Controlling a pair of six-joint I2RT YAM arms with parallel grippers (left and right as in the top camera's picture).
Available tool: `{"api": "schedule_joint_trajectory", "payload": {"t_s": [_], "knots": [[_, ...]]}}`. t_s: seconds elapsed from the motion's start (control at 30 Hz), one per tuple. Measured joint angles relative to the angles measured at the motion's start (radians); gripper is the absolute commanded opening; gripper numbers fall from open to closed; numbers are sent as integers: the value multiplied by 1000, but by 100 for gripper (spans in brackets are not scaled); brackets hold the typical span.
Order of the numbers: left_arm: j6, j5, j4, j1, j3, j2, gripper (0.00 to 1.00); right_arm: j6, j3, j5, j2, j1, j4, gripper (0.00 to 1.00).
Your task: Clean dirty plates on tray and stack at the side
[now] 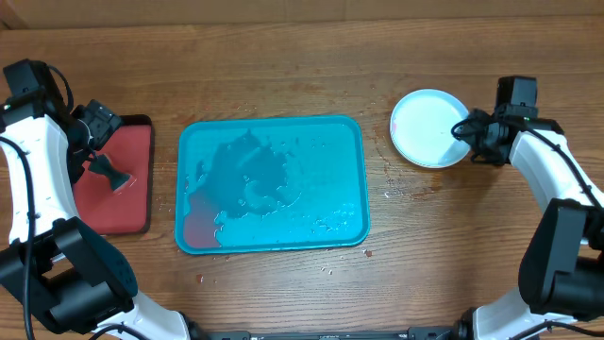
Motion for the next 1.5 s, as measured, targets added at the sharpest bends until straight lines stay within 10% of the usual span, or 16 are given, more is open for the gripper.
{"api": "schedule_joint_trajectory", "payload": {"t_s": [0.73, 1.5], "knots": [[0, 0, 0, 0, 0, 0, 100, 9, 1, -106, -578, 108, -562, 100], [0, 0, 0, 0, 0, 0, 100, 3, 1, -200, -608, 242, -599, 100]]}}
